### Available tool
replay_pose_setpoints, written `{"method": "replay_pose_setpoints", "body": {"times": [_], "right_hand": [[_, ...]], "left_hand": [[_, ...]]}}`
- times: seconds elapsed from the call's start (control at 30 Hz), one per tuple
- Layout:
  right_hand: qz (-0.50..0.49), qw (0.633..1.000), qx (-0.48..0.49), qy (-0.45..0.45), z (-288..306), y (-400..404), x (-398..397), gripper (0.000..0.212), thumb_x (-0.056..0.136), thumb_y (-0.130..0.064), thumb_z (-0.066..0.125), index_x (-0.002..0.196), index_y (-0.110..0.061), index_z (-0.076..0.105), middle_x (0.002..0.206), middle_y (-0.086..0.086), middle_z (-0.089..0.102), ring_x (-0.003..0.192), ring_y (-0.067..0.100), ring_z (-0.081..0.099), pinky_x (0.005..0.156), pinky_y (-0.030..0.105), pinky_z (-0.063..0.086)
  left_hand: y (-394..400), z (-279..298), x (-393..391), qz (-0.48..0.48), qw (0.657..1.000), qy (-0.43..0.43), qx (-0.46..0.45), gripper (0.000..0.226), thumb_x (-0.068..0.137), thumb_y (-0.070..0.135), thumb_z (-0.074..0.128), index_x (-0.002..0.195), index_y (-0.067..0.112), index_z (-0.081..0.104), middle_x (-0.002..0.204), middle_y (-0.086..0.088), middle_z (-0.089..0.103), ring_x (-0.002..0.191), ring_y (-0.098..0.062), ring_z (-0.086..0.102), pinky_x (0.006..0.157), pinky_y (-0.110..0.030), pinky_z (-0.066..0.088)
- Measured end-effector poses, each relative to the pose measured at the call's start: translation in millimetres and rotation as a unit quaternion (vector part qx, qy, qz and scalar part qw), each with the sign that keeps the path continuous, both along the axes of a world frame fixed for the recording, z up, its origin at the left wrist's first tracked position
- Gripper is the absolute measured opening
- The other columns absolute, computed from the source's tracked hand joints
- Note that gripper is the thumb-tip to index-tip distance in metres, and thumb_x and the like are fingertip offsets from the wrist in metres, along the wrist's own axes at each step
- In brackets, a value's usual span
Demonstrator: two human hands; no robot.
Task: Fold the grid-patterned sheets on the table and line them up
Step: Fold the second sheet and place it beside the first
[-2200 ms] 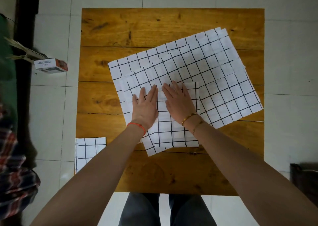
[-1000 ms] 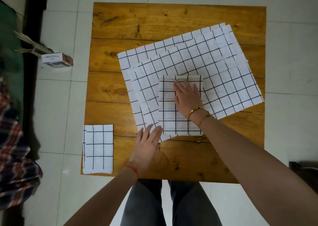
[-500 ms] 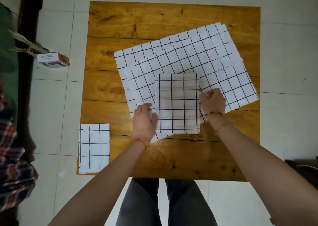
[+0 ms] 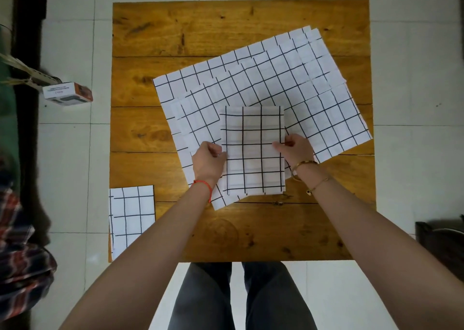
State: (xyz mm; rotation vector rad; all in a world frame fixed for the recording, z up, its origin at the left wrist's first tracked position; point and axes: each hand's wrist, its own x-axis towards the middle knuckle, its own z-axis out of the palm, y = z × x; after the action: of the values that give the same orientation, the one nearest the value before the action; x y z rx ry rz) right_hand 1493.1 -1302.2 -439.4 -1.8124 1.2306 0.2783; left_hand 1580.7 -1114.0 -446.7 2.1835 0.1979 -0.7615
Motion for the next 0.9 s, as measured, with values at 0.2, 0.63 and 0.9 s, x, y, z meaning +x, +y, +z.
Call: {"method": "replay_pose_setpoints", "body": {"times": [0.2,0.63,0.9], "right_hand": [[0.038,0.999,0.012,-0.026,-5,-5,-6,0.028,0.08,-0.031,0.07,0.099,-0.013,0.058,0.089,0.002,0.061,0.084,0.018,0.058,0.069,0.024,0.044],[0.074,0.994,-0.022,-0.075,-4,-6,-8,0.019,0.079,-0.011,0.072,0.078,-0.021,0.055,0.073,-0.007,0.054,0.07,0.008,0.05,0.061,0.013,0.037],[0.108,0.988,-0.083,-0.069,-7,-8,-15,0.025,0.079,0.005,0.061,0.1,-0.006,0.069,0.094,0.011,0.069,0.084,0.016,0.058,0.079,0.026,0.049]], "left_hand": [[9,-1,6,0.008,0.999,0.043,-0.02,0.026,0.083,0.012,0.067,0.108,0.017,0.063,0.078,0.008,0.06,0.079,-0.01,0.06,0.074,-0.018,0.047],[31,-10,20,0.026,0.993,0.08,-0.088,0.012,0.08,0.002,0.072,0.08,0.012,0.065,0.062,0.006,0.056,0.063,-0.016,0.058,0.086,-0.042,0.056],[34,-12,17,-0.071,0.994,-0.027,-0.078,0.035,0.08,-0.009,0.065,0.078,0.024,0.075,0.089,0.006,0.074,0.083,-0.011,0.066,0.078,-0.021,0.055]]}}
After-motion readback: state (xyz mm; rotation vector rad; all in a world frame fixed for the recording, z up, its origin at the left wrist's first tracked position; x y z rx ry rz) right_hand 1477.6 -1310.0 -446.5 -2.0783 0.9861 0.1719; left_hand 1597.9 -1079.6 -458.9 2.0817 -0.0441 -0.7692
